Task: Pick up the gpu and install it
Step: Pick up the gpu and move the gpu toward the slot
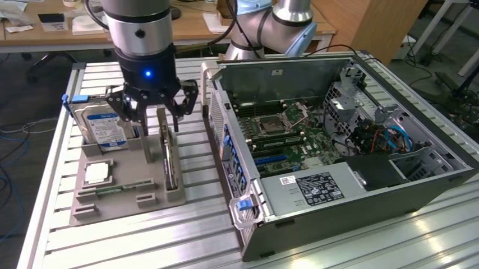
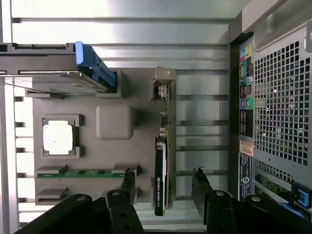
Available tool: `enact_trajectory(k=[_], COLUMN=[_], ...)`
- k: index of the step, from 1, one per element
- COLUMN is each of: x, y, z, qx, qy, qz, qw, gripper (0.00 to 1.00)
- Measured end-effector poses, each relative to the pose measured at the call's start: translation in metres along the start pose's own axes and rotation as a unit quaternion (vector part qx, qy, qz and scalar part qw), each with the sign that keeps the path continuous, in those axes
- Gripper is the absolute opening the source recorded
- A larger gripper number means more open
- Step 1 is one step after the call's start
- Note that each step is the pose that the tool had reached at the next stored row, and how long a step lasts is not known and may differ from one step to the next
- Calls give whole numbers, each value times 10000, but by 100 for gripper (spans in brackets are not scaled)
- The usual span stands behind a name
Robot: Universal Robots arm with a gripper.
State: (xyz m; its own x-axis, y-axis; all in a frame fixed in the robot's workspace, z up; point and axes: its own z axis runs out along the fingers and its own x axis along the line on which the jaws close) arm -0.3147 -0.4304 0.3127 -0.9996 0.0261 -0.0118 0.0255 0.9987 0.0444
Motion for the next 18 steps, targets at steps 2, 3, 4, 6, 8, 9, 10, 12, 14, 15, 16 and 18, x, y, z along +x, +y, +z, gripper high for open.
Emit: enact_trajectory(k=[2,3,4,6,8,9,10,12,14,15,16,18], x=[-1,-2,-3,-8,-15,-19,-22,-27,-30,-31,-33,-38], y=[-56,-75,-85,-92,-95,-97,-97,-99,-101,-101,-102,-104], z=[17,32,50,85,122,140,157,194,232,250,267,303], qx=[1,-1,-1,0,0,0,0,0,0,0,0,0], qy=[0,0,-1,0,0,0,1,0,0,0,0,0], qz=[3,3,3,3,4,4,4,4,4,4,4,3], qw=[10000,10000,10000,10000,10000,10000,10000,10000,10000,10000,10000,10000], gripper=[59,59,59,59,59,59,59,59,59,59,59,59])
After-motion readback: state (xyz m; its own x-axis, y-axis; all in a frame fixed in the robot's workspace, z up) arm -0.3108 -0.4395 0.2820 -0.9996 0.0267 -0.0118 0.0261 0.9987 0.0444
